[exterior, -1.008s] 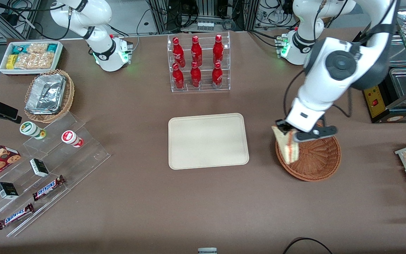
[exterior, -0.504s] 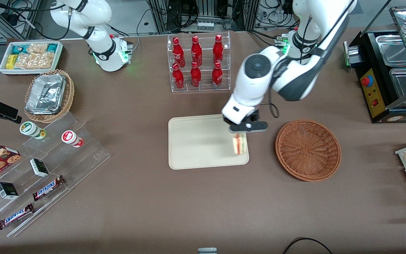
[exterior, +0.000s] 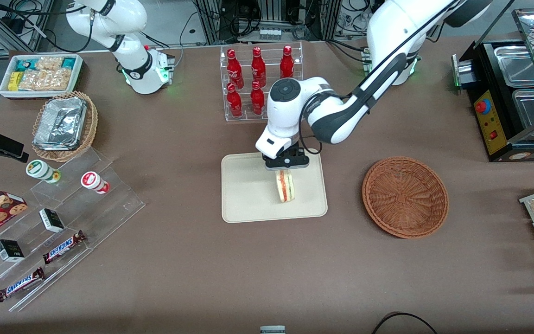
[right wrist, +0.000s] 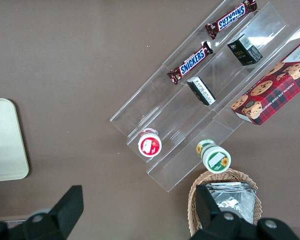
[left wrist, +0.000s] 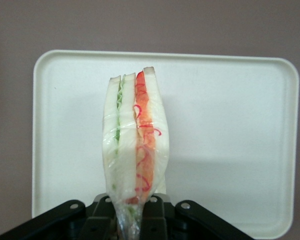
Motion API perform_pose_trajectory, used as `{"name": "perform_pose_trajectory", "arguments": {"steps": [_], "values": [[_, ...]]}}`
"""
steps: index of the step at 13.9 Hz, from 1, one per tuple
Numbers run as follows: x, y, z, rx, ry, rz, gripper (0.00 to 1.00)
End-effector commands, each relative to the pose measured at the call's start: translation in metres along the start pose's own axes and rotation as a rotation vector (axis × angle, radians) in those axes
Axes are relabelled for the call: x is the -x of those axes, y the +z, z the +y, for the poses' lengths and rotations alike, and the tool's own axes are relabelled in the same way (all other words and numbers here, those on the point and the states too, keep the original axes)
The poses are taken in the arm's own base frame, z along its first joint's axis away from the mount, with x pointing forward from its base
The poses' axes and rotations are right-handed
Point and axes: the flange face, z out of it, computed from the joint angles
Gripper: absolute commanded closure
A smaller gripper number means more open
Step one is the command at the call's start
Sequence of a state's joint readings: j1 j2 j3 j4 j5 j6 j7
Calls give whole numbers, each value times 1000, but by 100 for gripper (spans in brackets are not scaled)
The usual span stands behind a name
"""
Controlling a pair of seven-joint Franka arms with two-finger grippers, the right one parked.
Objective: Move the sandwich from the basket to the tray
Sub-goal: 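Lower the sandwich onto the tray and open the left gripper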
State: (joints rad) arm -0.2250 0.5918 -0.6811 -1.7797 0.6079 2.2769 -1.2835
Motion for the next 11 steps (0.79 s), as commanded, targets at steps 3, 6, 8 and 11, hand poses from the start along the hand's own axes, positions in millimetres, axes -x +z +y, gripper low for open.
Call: {"name": "perform_pose_trajectory", "arguments": {"steps": [3,6,8,11], "values": [[21,32,23,26,32,0,100],[35,46,29,29,54,-20,100],[31,51,28,32,49,-18,100],[24,47,26,39,51,-9,0]]}}
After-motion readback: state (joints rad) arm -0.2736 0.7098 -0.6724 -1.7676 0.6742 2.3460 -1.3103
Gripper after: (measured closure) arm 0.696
